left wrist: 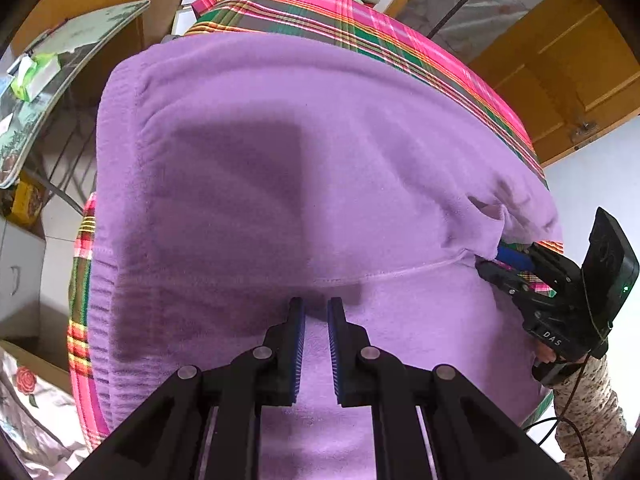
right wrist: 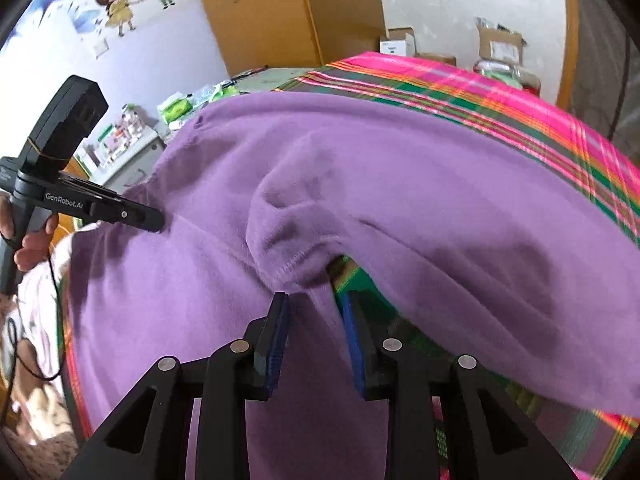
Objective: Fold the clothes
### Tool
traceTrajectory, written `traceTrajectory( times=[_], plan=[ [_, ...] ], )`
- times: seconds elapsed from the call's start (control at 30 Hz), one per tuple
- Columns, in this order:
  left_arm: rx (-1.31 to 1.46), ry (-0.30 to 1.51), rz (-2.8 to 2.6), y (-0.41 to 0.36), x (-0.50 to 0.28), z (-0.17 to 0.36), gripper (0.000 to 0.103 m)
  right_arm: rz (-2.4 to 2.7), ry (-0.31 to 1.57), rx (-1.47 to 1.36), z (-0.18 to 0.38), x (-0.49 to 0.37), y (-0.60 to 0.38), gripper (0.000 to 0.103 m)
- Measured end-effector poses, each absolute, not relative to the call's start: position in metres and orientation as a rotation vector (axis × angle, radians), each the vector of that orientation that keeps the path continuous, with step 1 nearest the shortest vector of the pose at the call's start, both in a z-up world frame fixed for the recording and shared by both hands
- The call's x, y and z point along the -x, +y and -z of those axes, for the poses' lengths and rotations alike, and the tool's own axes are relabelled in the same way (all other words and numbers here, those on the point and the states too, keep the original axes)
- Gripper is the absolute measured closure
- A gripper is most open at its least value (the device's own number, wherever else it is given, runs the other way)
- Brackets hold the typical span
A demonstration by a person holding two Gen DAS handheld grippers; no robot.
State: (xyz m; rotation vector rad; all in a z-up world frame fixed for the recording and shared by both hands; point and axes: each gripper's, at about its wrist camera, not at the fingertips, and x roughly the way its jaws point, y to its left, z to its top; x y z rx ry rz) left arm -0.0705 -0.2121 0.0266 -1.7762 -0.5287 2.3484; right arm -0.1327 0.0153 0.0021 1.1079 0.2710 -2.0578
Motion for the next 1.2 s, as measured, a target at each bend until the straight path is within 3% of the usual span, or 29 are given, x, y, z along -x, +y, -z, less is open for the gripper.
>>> traceTrajectory(
  times=[0.07,0.1,0.2,0.43,0.7,0.97,1.2],
  plan=[
    [1.761,-0.554,-2.343,-0.215,0.07,-0.025,0.091,2.061,0.307,-1.101,-0.002,0.13,0.011,0.08],
    [1.754,-0.57,-2.339,-0.216,0.071,-0.025,0.091,2.054,0.318,-1.098,-0.002,0.128,0.009,0.094],
    [1.739,-0.609,-2.325,-0.221,0.071,-0.022,0.091,2.033,0.325,-1.096,-0.003,0.125,0.008,0.097],
    [1.733,-0.621,-2.342,-0.229,0.07,-0.022,0.091,1.948,0.026,-1.075,-0.032,0.119,0.039,0.098],
    [1.721,-0.738,-2.459,-0.264,0.059,-0.025,0.091,1.848,-0.034,-1.178,-0.008,0.117,0.038,0.097],
    [1.668,-0.934,-2.497,-0.301,0.041,-0.021,0.093,1.861,0.01,-1.197,-0.014,0.117,0.049,0.094],
    [1.735,-0.805,-2.645,-0.316,0.043,-0.042,0.091,1.91,0.109,-1.128,-0.045,0.111,0.067,0.092]
  ],
)
